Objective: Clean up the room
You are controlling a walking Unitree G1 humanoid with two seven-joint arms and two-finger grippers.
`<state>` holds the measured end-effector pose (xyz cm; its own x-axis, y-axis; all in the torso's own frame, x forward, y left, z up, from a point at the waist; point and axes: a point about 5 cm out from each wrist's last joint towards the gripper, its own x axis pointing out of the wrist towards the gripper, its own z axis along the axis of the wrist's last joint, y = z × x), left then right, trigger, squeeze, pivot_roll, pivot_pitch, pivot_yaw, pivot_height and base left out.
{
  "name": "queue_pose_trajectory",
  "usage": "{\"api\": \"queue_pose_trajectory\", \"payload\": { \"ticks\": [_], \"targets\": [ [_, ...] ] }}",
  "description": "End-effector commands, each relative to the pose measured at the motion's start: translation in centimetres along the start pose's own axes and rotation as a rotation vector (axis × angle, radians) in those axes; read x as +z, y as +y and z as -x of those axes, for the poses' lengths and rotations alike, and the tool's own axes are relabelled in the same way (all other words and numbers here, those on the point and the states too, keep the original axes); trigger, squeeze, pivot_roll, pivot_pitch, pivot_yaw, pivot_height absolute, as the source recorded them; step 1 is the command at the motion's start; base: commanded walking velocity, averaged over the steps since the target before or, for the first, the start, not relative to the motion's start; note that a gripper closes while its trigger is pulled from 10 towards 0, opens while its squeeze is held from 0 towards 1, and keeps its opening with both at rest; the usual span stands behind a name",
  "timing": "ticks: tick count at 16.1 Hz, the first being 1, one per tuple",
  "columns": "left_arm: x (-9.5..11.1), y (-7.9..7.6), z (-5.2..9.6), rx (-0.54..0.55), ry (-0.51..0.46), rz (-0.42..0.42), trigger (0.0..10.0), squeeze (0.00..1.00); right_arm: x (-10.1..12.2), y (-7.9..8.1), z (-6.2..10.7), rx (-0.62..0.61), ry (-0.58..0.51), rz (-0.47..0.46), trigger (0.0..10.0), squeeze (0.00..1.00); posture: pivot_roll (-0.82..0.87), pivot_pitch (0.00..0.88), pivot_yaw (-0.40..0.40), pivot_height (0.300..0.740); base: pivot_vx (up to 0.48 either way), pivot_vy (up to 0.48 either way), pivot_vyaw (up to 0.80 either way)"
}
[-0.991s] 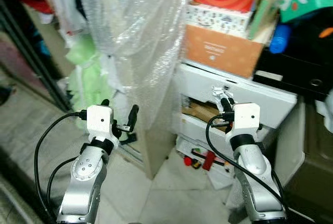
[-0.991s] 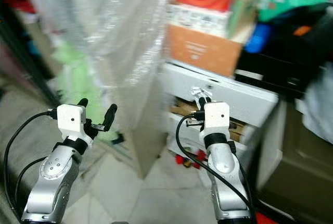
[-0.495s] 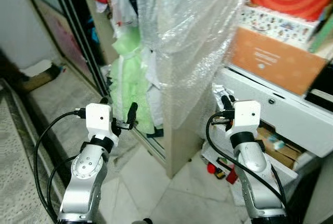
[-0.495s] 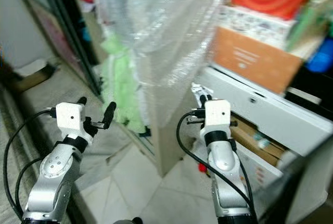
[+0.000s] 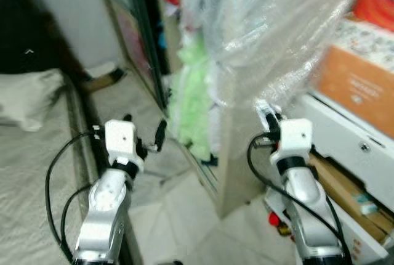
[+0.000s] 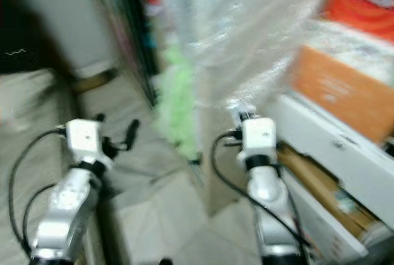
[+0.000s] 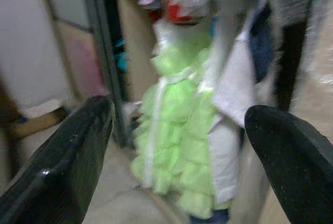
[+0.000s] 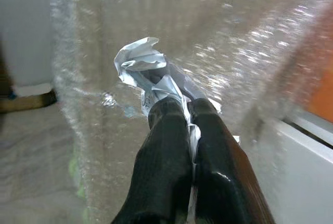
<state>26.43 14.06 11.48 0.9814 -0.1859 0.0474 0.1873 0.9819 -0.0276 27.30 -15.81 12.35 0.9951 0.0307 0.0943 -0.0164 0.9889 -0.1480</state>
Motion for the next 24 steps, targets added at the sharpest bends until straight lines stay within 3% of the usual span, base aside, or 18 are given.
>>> {"api": "queue_pose_trajectory", "payload": {
  "ticks": [1, 20, 24],
  "targets": [
    [0.32, 0.95, -0.09, 0.042, 0.002, -0.034, 10.0, 0.0, 0.49, 0.59, -0.34, 0.015, -0.021, -0.019, 10.0, 0.0, -0.01, 0.0, 0.047, 0.74, 0.0, 0.0, 0.8],
    [-0.01, 0.79, -0.19, 0.025, 0.033, -0.005, 10.0, 0.0, 0.44, 0.72, -0.41, 0.025, -0.033, -0.029, 10.0, 0.0, -0.01, 0.0, 0.048, 0.74, 0.0, 0.0, 0.8],
    [-0.04, 0.72, -0.23, 0.017, 0.034, 0.009, 10.0, 0.0, 0.52, 0.64, -0.41, 0.017, -0.037, -0.041, 10.0, 0.0, -0.01, 0.0, 0.048, 0.74, 0.0, 0.0, 0.12]
  ]
}}
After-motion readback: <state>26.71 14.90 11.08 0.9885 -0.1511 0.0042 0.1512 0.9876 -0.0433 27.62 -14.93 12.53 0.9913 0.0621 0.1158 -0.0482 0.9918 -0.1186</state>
